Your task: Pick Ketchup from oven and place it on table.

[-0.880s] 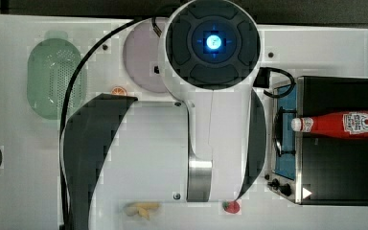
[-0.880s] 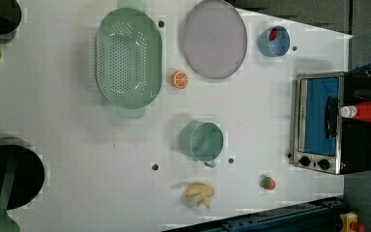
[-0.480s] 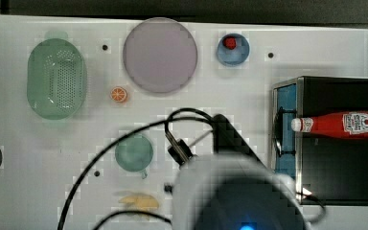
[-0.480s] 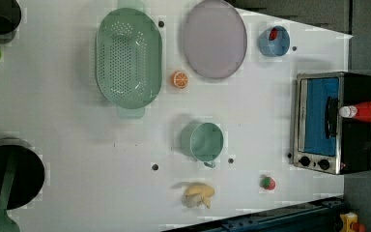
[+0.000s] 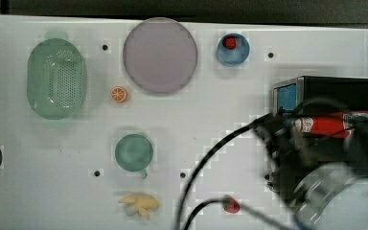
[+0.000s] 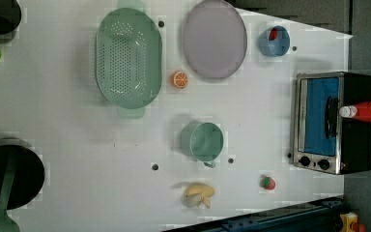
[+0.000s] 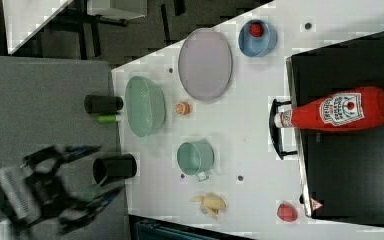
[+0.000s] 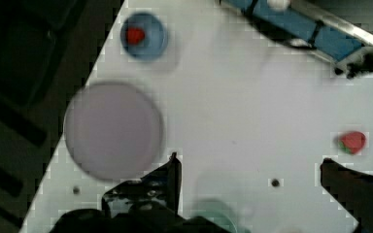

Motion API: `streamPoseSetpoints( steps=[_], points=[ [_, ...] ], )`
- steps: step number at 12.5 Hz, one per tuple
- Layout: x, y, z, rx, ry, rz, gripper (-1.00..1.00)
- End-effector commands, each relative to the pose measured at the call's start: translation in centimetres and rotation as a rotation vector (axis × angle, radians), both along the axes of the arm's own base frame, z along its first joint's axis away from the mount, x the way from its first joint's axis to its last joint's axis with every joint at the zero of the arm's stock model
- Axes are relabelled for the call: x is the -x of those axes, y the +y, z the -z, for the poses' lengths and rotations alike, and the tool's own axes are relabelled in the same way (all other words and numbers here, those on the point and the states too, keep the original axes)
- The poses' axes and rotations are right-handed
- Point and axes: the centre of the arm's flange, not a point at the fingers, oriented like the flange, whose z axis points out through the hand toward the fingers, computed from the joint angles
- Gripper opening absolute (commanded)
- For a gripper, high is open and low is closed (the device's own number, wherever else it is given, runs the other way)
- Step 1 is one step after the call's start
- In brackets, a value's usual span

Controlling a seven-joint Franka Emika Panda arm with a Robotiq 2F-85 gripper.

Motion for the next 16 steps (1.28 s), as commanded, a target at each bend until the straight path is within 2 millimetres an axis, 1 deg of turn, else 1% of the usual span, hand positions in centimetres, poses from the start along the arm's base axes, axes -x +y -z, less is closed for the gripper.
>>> streamPoseSetpoints(
  steps=[1,3,5,7,9,11,13,16],
  points=[
    [-2.2,-6.3,8.2,-0.036,0.132,0.137,1.0],
    [-2.4,-11.0,10.6,-0.034,0.122,0.218,1.0],
    [-2.6,-15.3,13.1,-0.018,0.114,0.301,1.0],
    [-3.3,-18.7,15.3,0.018,0.113,0.364,1.0],
    [-4.2,-21.6,17.3,0.066,0.123,0.415,1.0],
    [-5.5,-23.9,19.2,0.117,0.131,0.447,1.0],
    [-6.7,-25.5,21.2,0.157,0.135,0.469,1.0],
    [-7.6,-27.0,25.4,0.112,0.126,0.533,1.0]
  ],
)
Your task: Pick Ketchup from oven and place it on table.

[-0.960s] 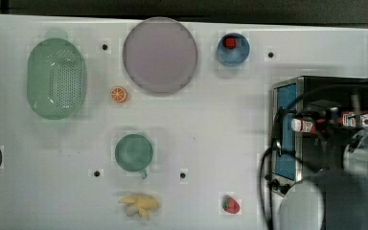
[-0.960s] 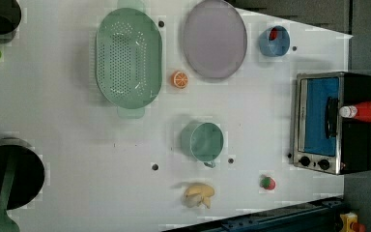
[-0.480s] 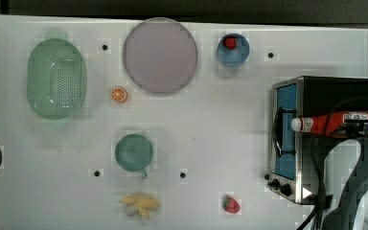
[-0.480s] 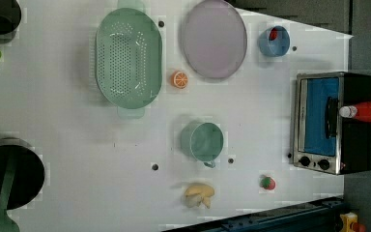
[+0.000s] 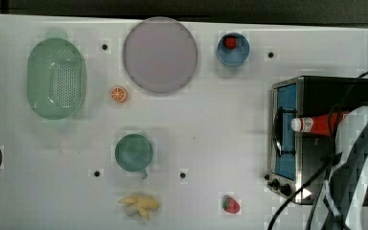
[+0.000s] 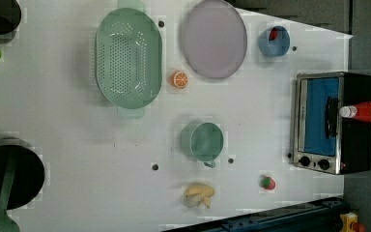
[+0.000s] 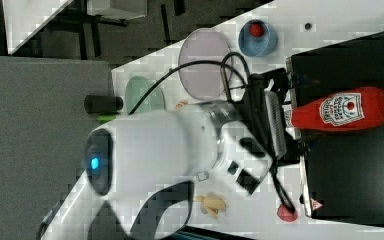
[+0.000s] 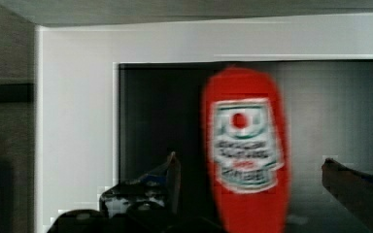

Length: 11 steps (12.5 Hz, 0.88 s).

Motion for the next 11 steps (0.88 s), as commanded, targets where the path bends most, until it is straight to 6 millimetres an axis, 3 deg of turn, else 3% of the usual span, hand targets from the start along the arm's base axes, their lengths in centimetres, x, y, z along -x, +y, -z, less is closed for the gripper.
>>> streamPoseSetpoints(
  steps=[1,8,9,11],
  points=[
    [0.2,-0.9,5.1,-0.051,0.06,0.055,1.0],
    [-0.1,-1.7,9.2,-0.056,0.058,0.092,1.0],
    [-0.1,-1.8,9.6,-0.06,0.049,0.101,0.92],
    [0.1,-2.0,10.0,-0.068,0.047,0.11,0.43]
  ],
)
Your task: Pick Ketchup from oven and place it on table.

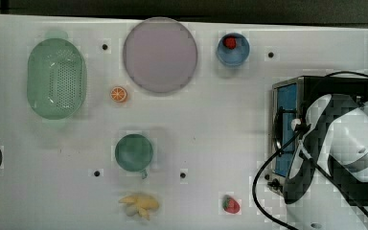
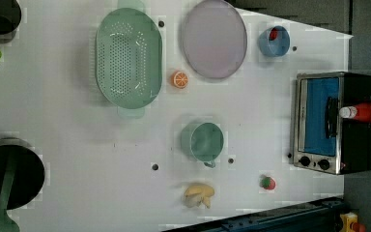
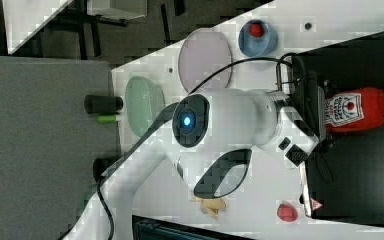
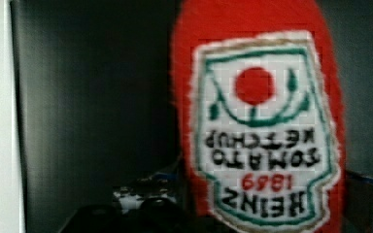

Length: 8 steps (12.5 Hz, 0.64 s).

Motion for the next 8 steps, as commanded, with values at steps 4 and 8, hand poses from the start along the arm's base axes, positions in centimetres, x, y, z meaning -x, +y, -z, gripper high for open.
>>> streamPoseSetpoints(
  steps=[4,8],
  points=[
    [0.3,-1.5,-5.9,-0.014,-0.101,0.046,0.27],
    [-0.6,0.9,-14.0,-0.064,-0.128,-0.005,0.27]
  ],
)
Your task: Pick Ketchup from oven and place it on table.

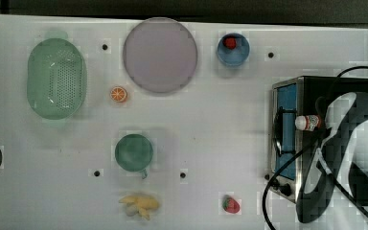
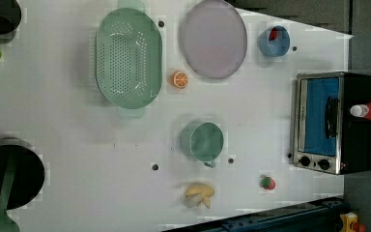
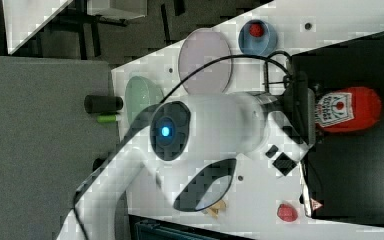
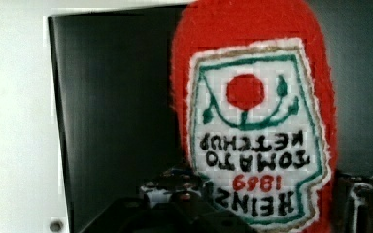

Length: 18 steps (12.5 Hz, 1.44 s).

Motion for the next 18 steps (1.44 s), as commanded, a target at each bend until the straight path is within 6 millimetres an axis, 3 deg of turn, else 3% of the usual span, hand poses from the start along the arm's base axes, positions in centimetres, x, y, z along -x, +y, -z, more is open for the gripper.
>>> streamPoseSetpoints(
  steps=[1,3,5,8,11,14,16,18],
  points=[
    [-1.1,2.0,-10.3,0.014,-0.09,-0.055,0.27],
    [-1.9,4.8,-13.9,0.063,-0.033,-0.16,0.27],
    [-3.6,10.1,-16.8,0.042,-0.044,-0.265,0.27],
    [-4.8,19.6,-19.2,-0.051,-0.005,-0.426,0.27],
    [-5.3,27.6,-20.4,-0.092,0.017,-0.557,0.27],
    [-5.4,33.8,-18.3,-0.122,0.06,-0.667,0.27],
    [-4.9,36.4,-14.7,-0.15,0.123,-0.688,0.27],
    [-4.2,37.4,-10.3,-0.168,0.174,-0.661,0.27]
  ],
)
